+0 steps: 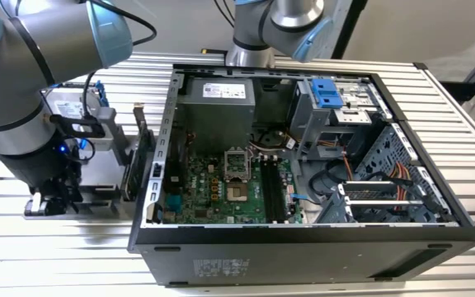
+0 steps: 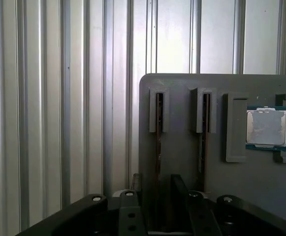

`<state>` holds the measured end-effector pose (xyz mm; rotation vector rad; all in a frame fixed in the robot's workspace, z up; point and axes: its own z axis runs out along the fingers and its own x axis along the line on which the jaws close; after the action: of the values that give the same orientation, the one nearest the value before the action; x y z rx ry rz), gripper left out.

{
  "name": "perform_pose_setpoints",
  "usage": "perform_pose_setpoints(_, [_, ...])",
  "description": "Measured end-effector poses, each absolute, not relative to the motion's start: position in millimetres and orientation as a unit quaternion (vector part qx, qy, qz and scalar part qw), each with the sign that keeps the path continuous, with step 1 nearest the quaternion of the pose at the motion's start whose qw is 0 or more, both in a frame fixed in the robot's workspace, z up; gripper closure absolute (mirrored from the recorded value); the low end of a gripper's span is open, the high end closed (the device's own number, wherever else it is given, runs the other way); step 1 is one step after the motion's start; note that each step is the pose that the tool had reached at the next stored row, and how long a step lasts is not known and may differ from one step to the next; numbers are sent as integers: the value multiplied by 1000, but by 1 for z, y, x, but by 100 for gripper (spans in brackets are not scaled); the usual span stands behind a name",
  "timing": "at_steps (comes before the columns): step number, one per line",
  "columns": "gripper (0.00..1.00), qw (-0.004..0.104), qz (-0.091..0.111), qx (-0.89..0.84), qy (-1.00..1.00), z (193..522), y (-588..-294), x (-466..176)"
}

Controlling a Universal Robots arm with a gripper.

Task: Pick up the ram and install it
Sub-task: 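Pick up the ram and move it above insertion slot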

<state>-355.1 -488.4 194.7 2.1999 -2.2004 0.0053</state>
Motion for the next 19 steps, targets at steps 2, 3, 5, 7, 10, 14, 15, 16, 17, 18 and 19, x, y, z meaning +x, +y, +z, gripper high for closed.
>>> perform_pose_setpoints(2, [0,15,2,707,-707,195,-488,-355])
perform_pose_setpoints(3, [0,15,2,707,-707,195,-489,-355])
perform_pose_setpoints(5, [0,15,2,707,-707,195,-489,-355])
perform_pose_setpoints(7, [0,15,2,707,-707,195,-489,-355])
perform_pose_setpoints(10, [100,15,2,707,-707,195,-489,-355])
perform_pose_setpoints(14, [100,15,2,707,-707,195,-489,-355])
perform_pose_setpoints(15, [100,15,2,707,-707,195,-489,-355])
perform_pose_setpoints(16, [100,15,2,707,-707,195,-489,-355])
perform_pose_setpoints(17, [100,15,2,707,-707,195,-489,-355])
perform_pose_setpoints(18, [100,15,2,707,-707,195,-489,-355])
perform_pose_setpoints(19, [100,15,2,707,-707,195,-489,-355])
